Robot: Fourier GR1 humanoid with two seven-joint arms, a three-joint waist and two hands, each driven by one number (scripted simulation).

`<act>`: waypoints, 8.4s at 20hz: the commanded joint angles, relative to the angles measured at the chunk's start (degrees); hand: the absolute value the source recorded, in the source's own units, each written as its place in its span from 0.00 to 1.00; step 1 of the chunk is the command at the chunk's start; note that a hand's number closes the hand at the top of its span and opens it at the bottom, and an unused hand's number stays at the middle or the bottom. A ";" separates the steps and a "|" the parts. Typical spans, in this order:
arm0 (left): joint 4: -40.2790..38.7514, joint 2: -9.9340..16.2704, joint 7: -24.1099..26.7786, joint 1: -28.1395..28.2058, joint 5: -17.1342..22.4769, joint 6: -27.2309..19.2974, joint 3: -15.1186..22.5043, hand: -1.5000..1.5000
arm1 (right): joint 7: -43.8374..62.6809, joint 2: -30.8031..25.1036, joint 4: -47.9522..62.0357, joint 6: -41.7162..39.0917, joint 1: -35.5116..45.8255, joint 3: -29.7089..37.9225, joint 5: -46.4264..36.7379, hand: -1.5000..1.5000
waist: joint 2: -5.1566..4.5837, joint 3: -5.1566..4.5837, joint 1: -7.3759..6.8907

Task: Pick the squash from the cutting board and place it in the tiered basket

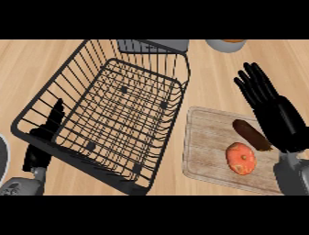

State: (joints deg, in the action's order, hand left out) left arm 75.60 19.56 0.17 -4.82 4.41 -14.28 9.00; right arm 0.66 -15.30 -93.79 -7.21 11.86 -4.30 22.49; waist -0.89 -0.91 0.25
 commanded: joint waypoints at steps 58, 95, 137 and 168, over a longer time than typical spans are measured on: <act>15.50 -0.80 -12.18 1.83 8.43 13.26 -8.44 0.50 | 56.32 14.16 0.09 11.88 -17.01 -14.01 -95.26 0.00 | 0.90 0.92 -0.29; 15.45 -4.46 -11.32 4.36 4.60 16.20 -11.36 0.50 | 21.67 -6.25 -27.76 23.37 -33.69 -14.90 -83.84 1.00 | 1.42 0.97 1.12; 13.84 -7.23 -13.46 -0.93 1.92 16.66 -11.73 0.50 | 68.99 15.26 -2.50 13.52 34.81 -36.70 -73.35 1.00 | 0.88 0.87 -1.13; 13.77 -6.89 -12.85 0.18 1.64 19.11 -13.49 0.50 | 61.08 15.28 23.76 49.39 48.23 -32.99 -66.20 0.00 | 0.85 0.91 -1.72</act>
State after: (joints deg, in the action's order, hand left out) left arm 89.10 11.60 -12.24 -4.97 5.30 4.24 -3.23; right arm 57.66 -0.33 -67.76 35.77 59.65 -40.43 -45.80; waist -0.19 -0.02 -1.80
